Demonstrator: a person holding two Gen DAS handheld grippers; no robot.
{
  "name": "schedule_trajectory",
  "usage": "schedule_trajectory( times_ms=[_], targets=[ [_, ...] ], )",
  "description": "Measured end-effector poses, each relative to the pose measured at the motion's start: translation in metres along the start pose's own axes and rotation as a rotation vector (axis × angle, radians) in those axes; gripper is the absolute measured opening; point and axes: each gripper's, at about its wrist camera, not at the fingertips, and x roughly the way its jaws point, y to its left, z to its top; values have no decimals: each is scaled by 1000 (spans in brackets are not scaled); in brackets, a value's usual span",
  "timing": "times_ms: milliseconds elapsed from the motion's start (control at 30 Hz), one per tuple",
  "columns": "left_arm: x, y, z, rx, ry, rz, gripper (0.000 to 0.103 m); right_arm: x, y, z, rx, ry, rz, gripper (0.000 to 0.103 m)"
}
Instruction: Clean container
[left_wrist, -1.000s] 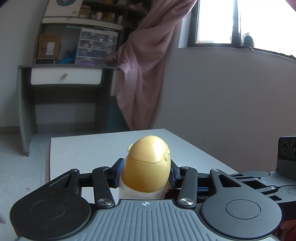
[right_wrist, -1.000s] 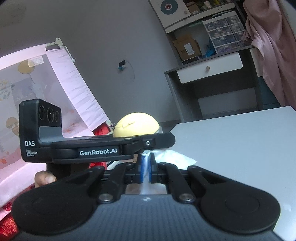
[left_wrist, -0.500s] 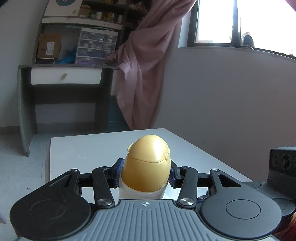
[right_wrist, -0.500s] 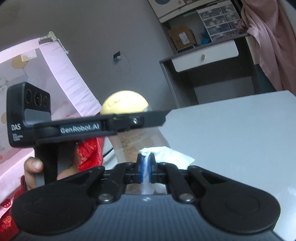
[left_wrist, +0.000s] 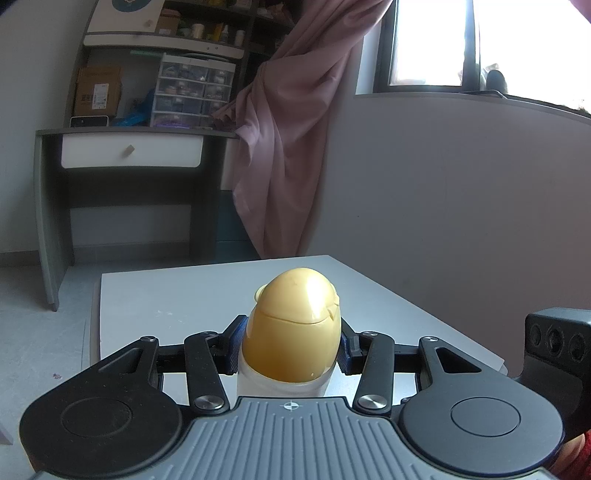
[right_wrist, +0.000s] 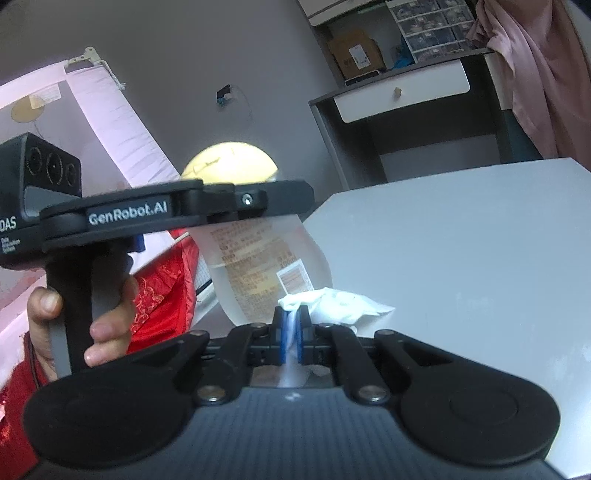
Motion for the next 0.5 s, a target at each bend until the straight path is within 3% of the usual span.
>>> schedule_trajectory(
  times_ms=[333, 500],
  targets=[
    [-1, -1, 0, -1, 1, 0, 47, -18, 5, 24, -29, -109, 36, 5],
    [-1, -1, 0, -1, 3, -1, 47, -18, 0, 24, -8, -119, 53, 5]
  ],
)
